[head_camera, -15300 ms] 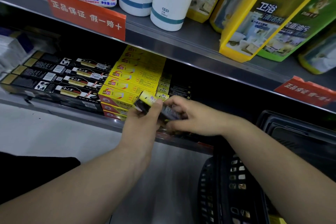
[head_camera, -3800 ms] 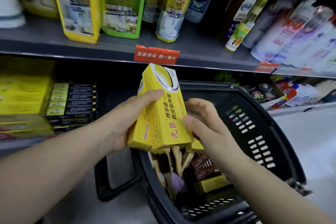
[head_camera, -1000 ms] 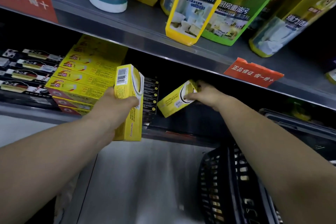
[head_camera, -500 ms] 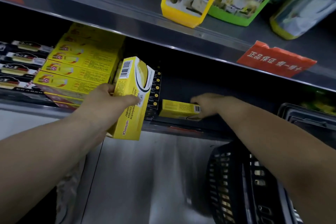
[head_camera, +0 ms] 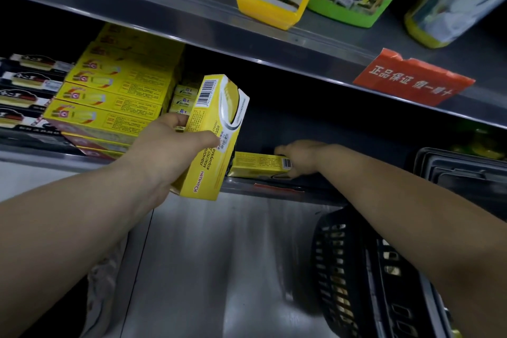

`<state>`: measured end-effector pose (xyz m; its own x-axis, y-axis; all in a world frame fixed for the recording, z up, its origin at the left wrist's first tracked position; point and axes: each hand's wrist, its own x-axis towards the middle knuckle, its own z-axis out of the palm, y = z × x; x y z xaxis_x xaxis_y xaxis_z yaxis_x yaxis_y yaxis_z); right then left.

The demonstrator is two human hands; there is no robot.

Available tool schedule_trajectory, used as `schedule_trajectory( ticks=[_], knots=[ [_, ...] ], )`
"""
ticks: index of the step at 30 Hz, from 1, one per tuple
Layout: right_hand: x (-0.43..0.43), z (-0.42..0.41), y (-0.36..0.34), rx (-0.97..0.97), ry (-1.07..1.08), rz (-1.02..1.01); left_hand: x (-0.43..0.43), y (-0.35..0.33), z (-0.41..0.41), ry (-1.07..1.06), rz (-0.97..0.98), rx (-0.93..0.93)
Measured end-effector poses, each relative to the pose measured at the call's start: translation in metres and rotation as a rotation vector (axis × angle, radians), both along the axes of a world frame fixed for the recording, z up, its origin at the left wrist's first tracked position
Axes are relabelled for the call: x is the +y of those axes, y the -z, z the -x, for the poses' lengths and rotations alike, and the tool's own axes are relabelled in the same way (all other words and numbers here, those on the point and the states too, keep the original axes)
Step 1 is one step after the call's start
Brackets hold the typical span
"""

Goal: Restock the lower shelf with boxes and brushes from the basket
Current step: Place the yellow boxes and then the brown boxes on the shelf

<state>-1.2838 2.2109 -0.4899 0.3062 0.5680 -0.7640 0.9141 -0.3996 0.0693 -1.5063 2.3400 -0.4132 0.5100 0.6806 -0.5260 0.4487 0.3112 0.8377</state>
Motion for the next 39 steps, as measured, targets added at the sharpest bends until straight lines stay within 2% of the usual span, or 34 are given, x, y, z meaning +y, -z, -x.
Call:
schedule_trajectory(
  ticks=[2, 3, 6, 8, 10, 12, 13, 15, 18, 21, 23, 27, 30, 36, 39],
  knots=[
    [0.001, 0.002, -0.010, 0.009, 0.080, -0.019, -0.001, 0.000, 0.001, 0.022, -0.027, -0.004],
    [0.003, 0.003, -0.020, 0.035, 0.143, -0.102, -0.001, -0.001, 0.002, 0.036, -0.041, -0.009],
    [0.010, 0.019, -0.062, 0.228, 0.297, -0.596, -0.001, -0.002, 0.005, 0.097, -0.096, -0.010],
    [0.012, 0.036, -0.089, 0.304, 0.182, -0.853, -0.002, -0.004, 0.006, 0.179, -0.156, 0.008],
    [0.014, 0.057, -0.105, 0.276, -0.044, -0.907, -0.005, -0.006, 0.004, 0.285, -0.226, 0.019],
    [0.016, 0.074, -0.109, 0.237, -0.156, -0.820, -0.009, -0.009, 0.003, 0.398, -0.279, 0.015],
    [0.016, 0.077, -0.110, 0.254, -0.132, -0.760, -0.010, -0.010, 0.003, 0.443, -0.297, 0.004],
    [0.011, 0.074, -0.109, 0.362, 0.017, -0.678, -0.012, -0.011, 0.002, 0.494, -0.335, -0.023],
    [-0.009, 0.046, -0.110, 0.404, 0.221, -0.616, -0.008, -0.009, -0.001, 0.398, -0.387, -0.082],
    [-0.025, 0.013, -0.100, 0.294, 0.403, -0.542, -0.002, -0.009, -0.003, 0.330, -0.447, -0.100],
    [-0.027, -0.006, -0.084, 0.146, 0.449, -0.498, -0.003, -0.009, -0.003, 0.351, -0.463, -0.098],
    [-0.011, -0.024, -0.046, -0.080, 0.396, -0.323, -0.009, -0.009, -0.005, 0.400, -0.480, -0.085],
    [0.001, -0.020, -0.017, -0.049, 0.344, -0.194, -0.009, -0.008, -0.008, 0.398, -0.469, -0.088],
    [-0.002, -0.011, 0.002, 0.110, 0.325, -0.098, -0.010, -0.008, -0.012, 0.394, -0.452, -0.076],
    [-0.005, 0.000, 0.005, 0.051, 0.222, -0.081, -0.014, -0.010, -0.015, 0.401, -0.443, -0.084]
  ],
)
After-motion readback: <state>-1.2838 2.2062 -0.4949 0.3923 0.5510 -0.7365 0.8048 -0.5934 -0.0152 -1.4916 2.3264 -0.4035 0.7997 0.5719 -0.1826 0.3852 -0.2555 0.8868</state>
